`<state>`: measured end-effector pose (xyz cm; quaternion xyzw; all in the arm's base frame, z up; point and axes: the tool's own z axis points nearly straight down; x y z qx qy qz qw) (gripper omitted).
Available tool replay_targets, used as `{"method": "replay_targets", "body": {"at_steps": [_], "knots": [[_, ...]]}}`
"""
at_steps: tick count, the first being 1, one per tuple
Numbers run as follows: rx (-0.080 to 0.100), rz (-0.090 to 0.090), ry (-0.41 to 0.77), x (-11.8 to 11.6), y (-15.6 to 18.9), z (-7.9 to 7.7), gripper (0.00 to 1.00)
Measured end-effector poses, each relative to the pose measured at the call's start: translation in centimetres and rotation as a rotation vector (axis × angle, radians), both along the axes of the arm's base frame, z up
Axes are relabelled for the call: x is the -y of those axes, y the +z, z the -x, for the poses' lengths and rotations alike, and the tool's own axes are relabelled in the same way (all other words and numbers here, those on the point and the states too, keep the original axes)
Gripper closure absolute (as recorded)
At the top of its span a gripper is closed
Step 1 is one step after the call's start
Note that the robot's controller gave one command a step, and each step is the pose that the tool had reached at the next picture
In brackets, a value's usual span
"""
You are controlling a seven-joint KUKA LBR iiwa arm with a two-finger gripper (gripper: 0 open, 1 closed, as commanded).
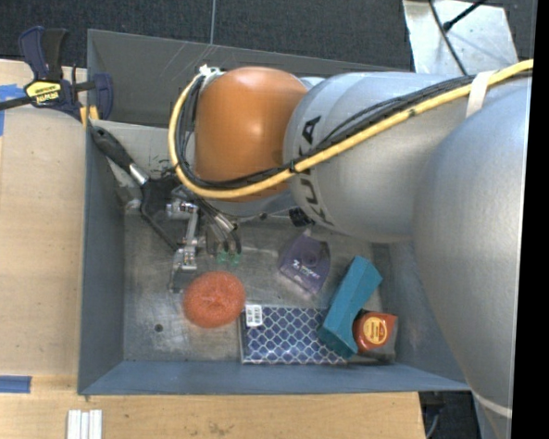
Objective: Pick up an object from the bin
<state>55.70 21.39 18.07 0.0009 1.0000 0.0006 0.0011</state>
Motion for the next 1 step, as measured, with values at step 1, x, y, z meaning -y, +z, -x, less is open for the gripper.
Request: {"method": "replay_targets", "body": {"at_steps": [1], "knots": [[0.0,0.0,0.0,0.01,0.0,0.0,0.0]]}}
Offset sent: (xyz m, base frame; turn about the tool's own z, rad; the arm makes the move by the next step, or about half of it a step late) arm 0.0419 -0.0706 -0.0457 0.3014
